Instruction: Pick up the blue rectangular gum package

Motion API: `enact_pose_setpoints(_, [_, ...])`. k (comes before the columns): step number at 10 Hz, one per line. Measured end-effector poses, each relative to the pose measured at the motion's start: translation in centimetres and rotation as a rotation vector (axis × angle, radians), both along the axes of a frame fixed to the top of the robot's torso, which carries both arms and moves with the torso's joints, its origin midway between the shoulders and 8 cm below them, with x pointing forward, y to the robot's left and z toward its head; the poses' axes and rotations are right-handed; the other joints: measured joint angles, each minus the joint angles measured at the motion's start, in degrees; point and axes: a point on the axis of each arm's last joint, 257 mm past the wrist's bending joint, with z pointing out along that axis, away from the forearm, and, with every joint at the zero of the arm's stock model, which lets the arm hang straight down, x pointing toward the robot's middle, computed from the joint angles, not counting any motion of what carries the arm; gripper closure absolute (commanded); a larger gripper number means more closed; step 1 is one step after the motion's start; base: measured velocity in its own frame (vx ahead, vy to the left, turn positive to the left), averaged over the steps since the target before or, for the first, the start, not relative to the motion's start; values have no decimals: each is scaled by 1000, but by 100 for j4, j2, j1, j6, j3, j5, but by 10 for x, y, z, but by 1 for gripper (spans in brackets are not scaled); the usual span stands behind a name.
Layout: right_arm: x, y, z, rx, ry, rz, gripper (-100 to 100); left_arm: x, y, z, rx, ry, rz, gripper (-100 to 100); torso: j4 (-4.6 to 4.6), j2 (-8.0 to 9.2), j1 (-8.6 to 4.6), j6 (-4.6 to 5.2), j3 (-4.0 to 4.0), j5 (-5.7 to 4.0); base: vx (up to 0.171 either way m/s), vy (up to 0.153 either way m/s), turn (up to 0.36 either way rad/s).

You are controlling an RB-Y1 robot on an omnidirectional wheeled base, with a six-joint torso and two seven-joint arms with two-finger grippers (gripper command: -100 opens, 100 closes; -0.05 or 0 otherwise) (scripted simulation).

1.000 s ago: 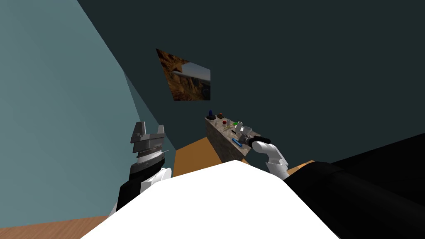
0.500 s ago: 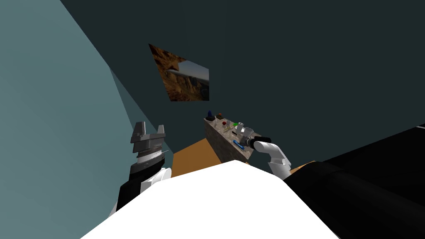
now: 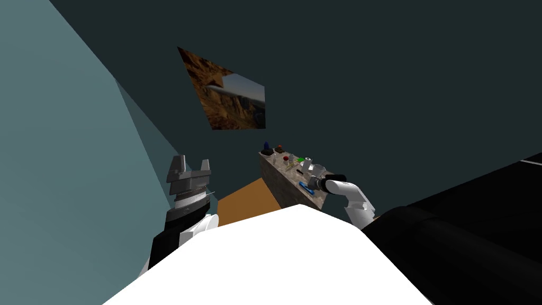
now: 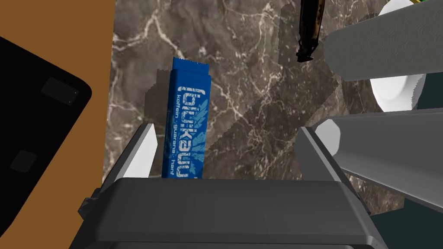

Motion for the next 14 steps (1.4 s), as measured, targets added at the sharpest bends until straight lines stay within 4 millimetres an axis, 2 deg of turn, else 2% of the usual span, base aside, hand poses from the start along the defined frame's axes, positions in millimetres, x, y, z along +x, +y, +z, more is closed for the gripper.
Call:
enact_pose_setpoints(4, [-22,0,-14,34,98,-17,-100,0,0,0,0,0,0,0,5,21,-5,-1,12,-1,86,16,-54])
enact_pose_setpoints(11, [-80,-7,-40,94,323,-84,-100,0,0,0,0,0,0,0,0,0,-7,1,1,-2,114,18,-55])
enact_pose_setpoints(14, [-104,-7,-44,110,413,-109,-100,0,0,0,0,0,0,0,3,13,-5,-1,7,-1,93,18,-47])
